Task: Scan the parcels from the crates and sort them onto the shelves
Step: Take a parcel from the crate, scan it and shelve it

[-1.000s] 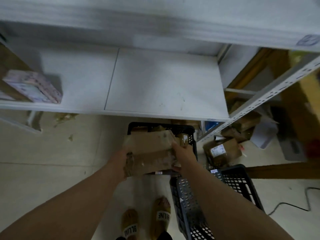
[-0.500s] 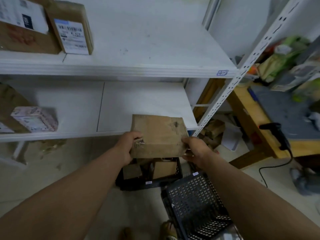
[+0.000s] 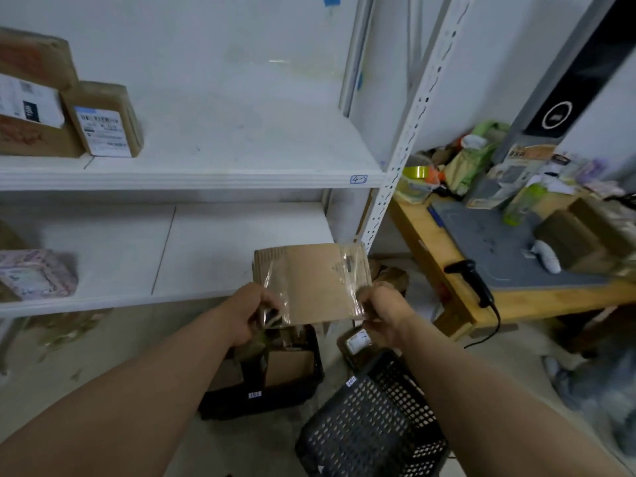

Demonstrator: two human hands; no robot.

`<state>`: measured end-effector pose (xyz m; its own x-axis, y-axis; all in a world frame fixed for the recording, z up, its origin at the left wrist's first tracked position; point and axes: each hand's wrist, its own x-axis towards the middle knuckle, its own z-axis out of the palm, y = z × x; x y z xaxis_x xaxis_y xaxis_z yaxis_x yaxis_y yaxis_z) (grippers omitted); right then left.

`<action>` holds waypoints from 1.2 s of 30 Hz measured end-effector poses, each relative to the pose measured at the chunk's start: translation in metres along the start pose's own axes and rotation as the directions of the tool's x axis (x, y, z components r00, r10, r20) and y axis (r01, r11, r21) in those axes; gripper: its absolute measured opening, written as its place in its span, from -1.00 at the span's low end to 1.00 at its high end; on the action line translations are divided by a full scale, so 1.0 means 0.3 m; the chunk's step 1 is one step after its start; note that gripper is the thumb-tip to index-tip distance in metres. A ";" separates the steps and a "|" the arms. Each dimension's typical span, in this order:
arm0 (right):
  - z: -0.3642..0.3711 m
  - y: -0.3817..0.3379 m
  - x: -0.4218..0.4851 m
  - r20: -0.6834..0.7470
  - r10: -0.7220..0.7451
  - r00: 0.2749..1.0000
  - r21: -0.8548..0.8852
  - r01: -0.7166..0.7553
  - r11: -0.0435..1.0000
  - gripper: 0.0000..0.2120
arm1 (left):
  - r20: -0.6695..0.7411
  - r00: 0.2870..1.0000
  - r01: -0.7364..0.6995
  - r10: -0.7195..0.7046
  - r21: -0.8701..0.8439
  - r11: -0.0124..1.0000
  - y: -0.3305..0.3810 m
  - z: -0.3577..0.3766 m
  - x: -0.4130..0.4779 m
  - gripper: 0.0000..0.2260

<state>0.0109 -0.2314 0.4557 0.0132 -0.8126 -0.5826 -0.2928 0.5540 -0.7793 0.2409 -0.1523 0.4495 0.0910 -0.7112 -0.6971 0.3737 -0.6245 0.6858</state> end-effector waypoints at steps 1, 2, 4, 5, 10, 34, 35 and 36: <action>-0.047 -0.002 -0.013 0.004 -0.009 1.000 0.003 0.009 1.000 -0.72 | 0.001 0.999 -0.040 0.040 0.032 0.999 0.000 0.046 -0.009 -0.88; -0.095 -0.004 -0.027 0.012 -0.014 1.000 0.012 0.014 1.000 -0.71 | 0.002 0.997 -0.074 0.074 0.062 0.995 -0.002 0.090 -0.016 -0.80; -0.185 0.003 -0.033 0.041 -0.039 0.998 0.023 0.038 0.999 -0.61 | -0.001 0.991 -0.131 0.132 0.123 0.984 -0.013 0.167 -0.028 -0.63; -0.228 0.009 -0.029 0.058 -0.052 0.997 0.023 0.051 0.998 -0.55 | -0.004 0.989 -0.148 0.151 0.155 0.977 -0.020 0.200 -0.033 -0.60; -0.400 0.017 -0.067 0.128 -0.086 0.988 -0.006 0.087 0.996 -0.70 | -0.022 0.985 -0.169 0.174 0.147 0.975 -0.075 0.326 -0.045 -0.61; -0.759 0.058 -0.055 0.070 -0.118 0.991 0.354 0.086 0.931 -0.64 | 0.269 0.953 -0.136 0.141 -0.038 0.990 -0.040 0.616 -0.087 -0.26; -0.759 0.056 -0.047 0.090 -0.136 0.987 0.374 0.093 0.923 -0.65 | 0.250 0.958 -0.121 0.143 -0.100 0.988 -0.031 0.615 -0.074 -0.29; -0.756 0.051 -0.040 0.109 -0.163 0.981 0.387 0.109 0.916 -0.66 | 0.227 0.964 -0.103 0.135 -0.149 0.984 -0.021 0.615 -0.060 -0.27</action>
<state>-0.2106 -0.2543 0.5030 0.1645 -0.8675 -0.4694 0.1033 0.4884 -0.8665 0.0666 -0.1952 0.4962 -0.0717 -0.8436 -0.5321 0.4953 -0.4932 0.7152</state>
